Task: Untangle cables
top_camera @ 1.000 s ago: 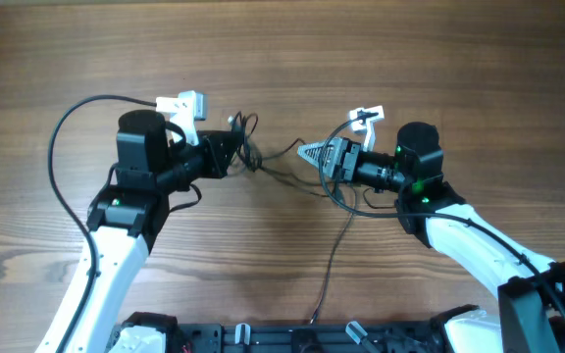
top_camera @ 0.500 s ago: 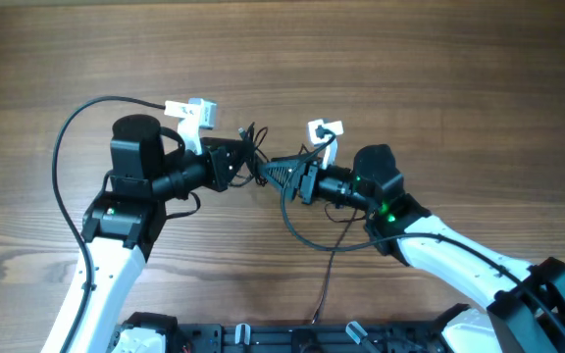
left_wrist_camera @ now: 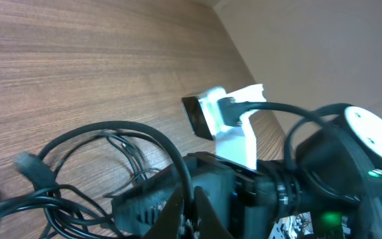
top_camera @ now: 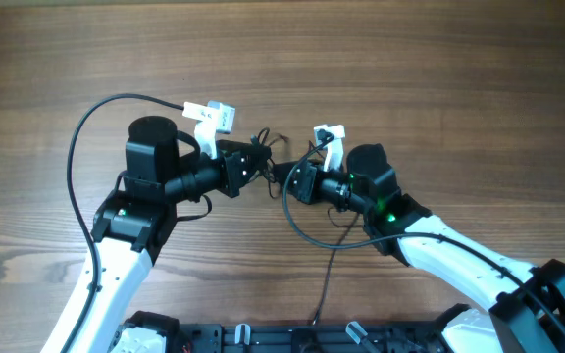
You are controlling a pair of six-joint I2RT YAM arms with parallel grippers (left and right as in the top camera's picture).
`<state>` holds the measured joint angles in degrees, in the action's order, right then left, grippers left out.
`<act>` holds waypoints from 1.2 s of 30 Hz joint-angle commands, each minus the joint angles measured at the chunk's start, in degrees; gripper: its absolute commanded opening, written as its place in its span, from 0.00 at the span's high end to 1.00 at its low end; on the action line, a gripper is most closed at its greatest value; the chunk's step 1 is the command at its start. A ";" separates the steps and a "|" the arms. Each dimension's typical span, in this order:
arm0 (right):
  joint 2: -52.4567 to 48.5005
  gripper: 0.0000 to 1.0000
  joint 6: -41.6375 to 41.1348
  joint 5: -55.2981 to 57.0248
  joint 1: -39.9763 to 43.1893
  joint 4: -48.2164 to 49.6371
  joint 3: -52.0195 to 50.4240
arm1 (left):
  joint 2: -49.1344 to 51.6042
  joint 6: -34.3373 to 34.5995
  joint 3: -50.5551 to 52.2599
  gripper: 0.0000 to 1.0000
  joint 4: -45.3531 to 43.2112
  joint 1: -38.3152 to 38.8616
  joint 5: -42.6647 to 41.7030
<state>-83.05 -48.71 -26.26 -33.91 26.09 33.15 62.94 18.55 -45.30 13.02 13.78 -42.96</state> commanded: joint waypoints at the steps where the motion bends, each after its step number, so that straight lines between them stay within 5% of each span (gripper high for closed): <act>1: 0.00 0.87 0.81 8.02 3.74 -8.24 -0.24 | -0.70 0.35 0.07 0.96 -0.55 0.24 -1.36; 5: 0.02 0.96 1.66 7.80 17.88 -22.14 -0.24 | -1.05 0.31 0.07 0.96 -0.61 0.00 -1.33; 8: 0.68 0.96 12.20 3.48 28.61 -30.05 -0.24 | -3.72 0.26 0.07 0.96 -1.60 -4.42 -1.33; 13: 7.98 0.96 22.21 0.76 52.85 -41.24 -0.24 | -12.35 0.31 0.07 0.96 -3.37 -24.06 -0.90; 17: 14.21 0.96 21.68 0.66 68.11 -42.03 -0.24 | -13.42 0.42 0.07 0.96 -3.04 -39.54 -0.90; 20: 15.02 0.95 21.53 -0.04 72.78 -43.56 -0.24 | -10.69 8.70 0.07 0.96 -2.82 -47.50 -0.70; 22: 15.02 0.79 21.79 -4.33 72.65 -44.61 -0.24 | -8.70 12.50 0.07 0.96 -2.38 -47.89 -1.20; 23: 15.02 0.53 21.77 -7.21 72.50 -45.07 -0.24 | -7.37 12.37 0.07 0.96 -2.21 -47.17 -2.95; 27: 15.02 0.00 26.29 -21.62 70.27 -45.53 -0.24 | -2.21 11.72 0.07 0.96 -2.23 -39.65 -7.82; 29: 15.02 0.00 28.72 -26.27 66.69 -45.48 -0.24 | -0.17 11.72 0.07 0.96 -2.25 -33.55 -7.80; 31: 15.02 0.00 29.29 -26.34 62.62 -45.51 -0.24 | 1.27 11.72 0.07 0.84 -2.25 -28.11 -7.67; 33: 15.02 0.00 28.89 -24.44 56.57 -45.38 -0.24 | 3.48 11.72 0.07 0.54 -2.25 -20.63 -4.59; 35: 15.02 0.00 24.06 -15.17 51.47 -46.34 -0.24 | 6.21 11.76 0.07 0.00 -2.25 -14.60 -0.52; 36: 15.02 0.00 19.61 -8.50 48.96 -47.82 -0.26 | 7.87 11.76 0.07 0.00 -2.25 -11.80 -0.02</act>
<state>-68.27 -22.35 -46.68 19.35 -19.94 33.26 67.94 30.33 -44.84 10.72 -2.66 -46.52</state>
